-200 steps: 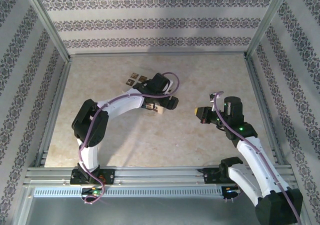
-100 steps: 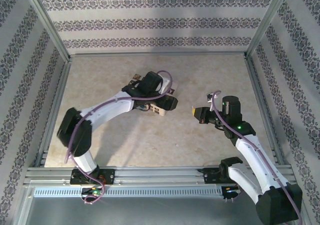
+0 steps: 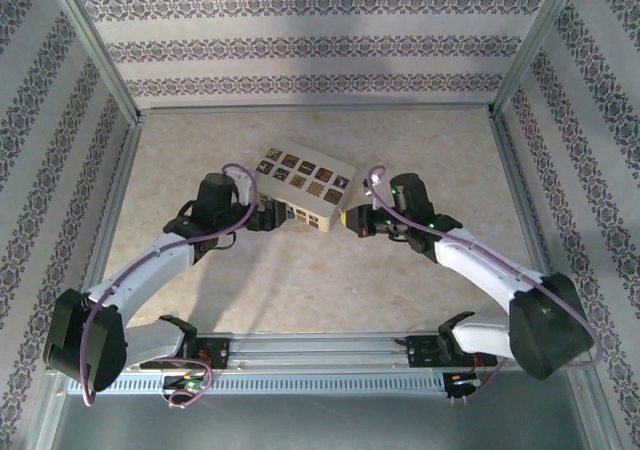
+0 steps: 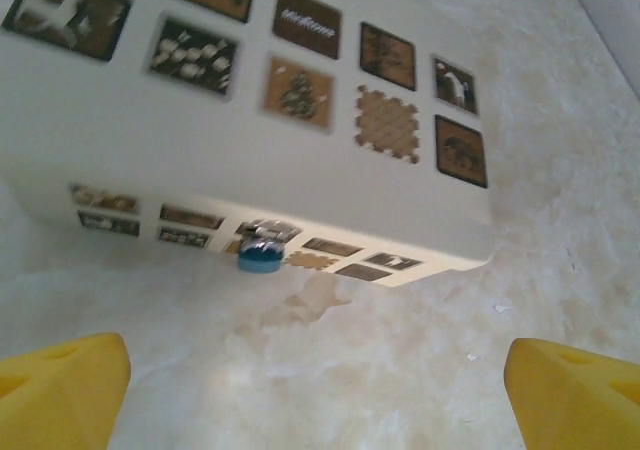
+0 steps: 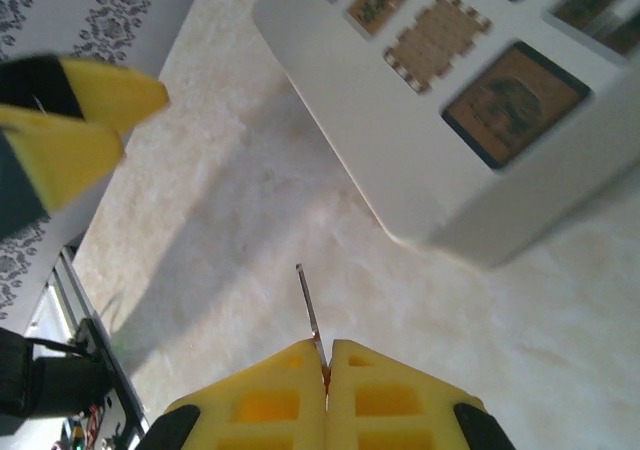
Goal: Unlock the padlock with the key
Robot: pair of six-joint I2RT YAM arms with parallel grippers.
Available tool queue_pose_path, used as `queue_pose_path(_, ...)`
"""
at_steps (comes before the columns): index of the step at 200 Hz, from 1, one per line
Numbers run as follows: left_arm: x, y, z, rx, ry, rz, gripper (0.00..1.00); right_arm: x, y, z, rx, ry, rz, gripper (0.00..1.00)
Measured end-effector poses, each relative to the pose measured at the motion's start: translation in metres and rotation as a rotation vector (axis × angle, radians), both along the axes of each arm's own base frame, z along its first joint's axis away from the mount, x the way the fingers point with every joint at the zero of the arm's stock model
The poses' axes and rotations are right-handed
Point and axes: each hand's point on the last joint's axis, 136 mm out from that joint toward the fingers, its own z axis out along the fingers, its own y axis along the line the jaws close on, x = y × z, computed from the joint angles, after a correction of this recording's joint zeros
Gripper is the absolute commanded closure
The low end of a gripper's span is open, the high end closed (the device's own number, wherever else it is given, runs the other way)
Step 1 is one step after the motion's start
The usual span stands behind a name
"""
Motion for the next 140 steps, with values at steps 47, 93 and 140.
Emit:
queue_pose_path(47,-0.005,0.008,-0.04,-0.126,0.057,0.021,0.15,0.031,0.029,-0.003,0.017,0.001,0.016,1.0)
queue_pose_path(93,0.004,-0.005,-0.065,-0.185,0.1,-0.033,0.19,0.053,0.039,-0.021,0.015,0.032,-0.007,1.0)
queue_pose_path(140,0.012,-0.012,-0.081,-0.199,0.105,-0.063,0.21,0.061,0.044,-0.041,0.007,0.076,-0.017,1.0)
